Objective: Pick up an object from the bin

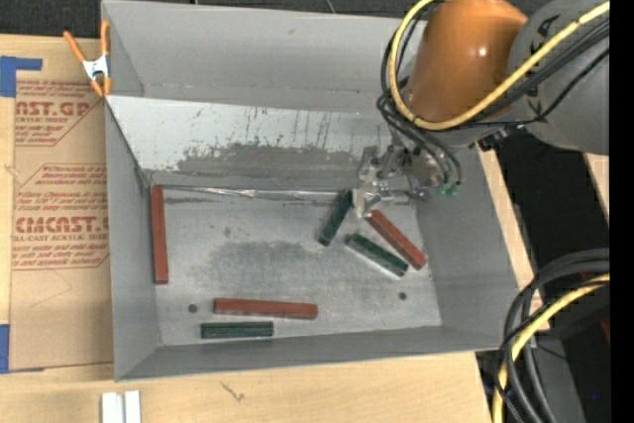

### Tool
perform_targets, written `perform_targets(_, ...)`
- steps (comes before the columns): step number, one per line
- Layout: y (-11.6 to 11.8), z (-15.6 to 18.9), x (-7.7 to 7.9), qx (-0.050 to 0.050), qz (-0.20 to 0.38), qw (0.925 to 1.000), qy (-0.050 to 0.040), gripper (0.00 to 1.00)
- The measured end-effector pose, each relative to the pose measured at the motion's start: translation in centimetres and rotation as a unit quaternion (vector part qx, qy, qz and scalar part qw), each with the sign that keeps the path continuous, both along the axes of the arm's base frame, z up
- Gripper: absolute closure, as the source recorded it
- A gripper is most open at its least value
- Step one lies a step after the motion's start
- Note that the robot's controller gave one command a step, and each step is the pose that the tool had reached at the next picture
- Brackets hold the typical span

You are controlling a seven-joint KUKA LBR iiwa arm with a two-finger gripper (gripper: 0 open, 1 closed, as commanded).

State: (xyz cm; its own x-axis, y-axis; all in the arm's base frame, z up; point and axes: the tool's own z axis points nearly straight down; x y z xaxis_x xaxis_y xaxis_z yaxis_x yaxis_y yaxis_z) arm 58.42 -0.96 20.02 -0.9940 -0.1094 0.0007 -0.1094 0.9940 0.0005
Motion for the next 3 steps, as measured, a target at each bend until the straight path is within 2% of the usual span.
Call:
perform_targets(1,-2.7,3.0,-1.2,-0.001,0.057,0.9984,-0.0045,1.0)
perform_targets(2,4.8,-5.6,-6.6,0.001,-0.007,1.0,0.0022,0.0)
perform_targets(3,4.5,-5.4,-6.4,0.0,-0.009,1.0,-0.0006,0.0)
